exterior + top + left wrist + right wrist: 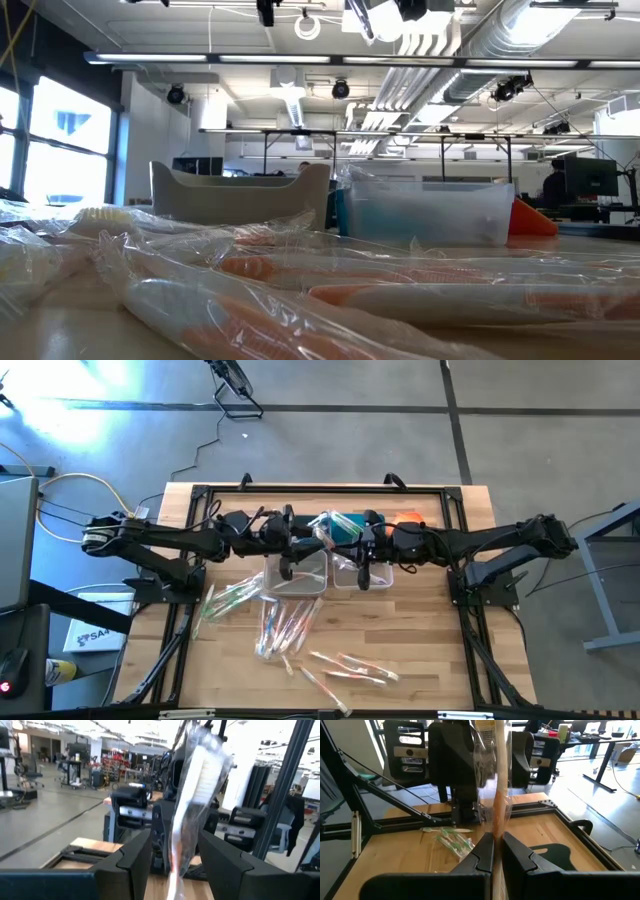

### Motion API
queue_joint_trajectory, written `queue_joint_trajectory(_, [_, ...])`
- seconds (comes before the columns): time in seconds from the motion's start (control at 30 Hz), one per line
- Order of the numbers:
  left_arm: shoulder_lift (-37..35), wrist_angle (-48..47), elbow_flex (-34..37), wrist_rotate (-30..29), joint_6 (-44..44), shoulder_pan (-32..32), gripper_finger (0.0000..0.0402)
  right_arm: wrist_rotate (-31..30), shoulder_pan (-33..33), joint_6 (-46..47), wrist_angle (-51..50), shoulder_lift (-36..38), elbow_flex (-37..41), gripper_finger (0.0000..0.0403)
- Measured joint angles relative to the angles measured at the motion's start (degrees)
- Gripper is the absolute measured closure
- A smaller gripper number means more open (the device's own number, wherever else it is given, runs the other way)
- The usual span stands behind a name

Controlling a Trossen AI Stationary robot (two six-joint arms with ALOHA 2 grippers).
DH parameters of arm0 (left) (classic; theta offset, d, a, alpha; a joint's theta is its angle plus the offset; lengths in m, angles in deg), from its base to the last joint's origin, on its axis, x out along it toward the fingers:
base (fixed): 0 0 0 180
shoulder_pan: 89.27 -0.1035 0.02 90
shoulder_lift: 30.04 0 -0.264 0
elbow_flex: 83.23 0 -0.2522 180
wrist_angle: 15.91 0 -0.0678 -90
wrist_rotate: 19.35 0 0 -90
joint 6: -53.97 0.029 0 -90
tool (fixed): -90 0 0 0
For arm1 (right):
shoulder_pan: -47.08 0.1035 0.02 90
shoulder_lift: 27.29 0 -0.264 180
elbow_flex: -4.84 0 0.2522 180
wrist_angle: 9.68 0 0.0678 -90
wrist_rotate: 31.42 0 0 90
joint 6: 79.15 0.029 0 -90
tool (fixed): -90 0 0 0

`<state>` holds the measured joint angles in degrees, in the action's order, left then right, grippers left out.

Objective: Pick & Place Toothbrushes
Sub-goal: Put the orange toothbrush into the gray bin

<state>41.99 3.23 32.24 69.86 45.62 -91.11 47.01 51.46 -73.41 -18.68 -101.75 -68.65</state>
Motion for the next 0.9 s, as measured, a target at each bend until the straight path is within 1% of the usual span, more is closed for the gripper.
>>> queue_joint_trajectory(0.23, [2.8,3.0,0.0,1.6,-2.5,0.0,0.0241,-0.4,0.0,0.3,-1.2,0.0,0.0,0.0393])
queue_joint_trajectory(0.7, [2.9,4.3,0.0,2.4,-2.5,0.0,0.0241,-0.5,0.0,0.5,-1.6,0.0,0.0,0.0393])
queue_joint_trajectory(0.9, [2.9,4.1,0.0,2.5,-2.5,0.0,0.0241,-1.9,0.0,1.5,-0.1,-2.6,0.0,0.0393])
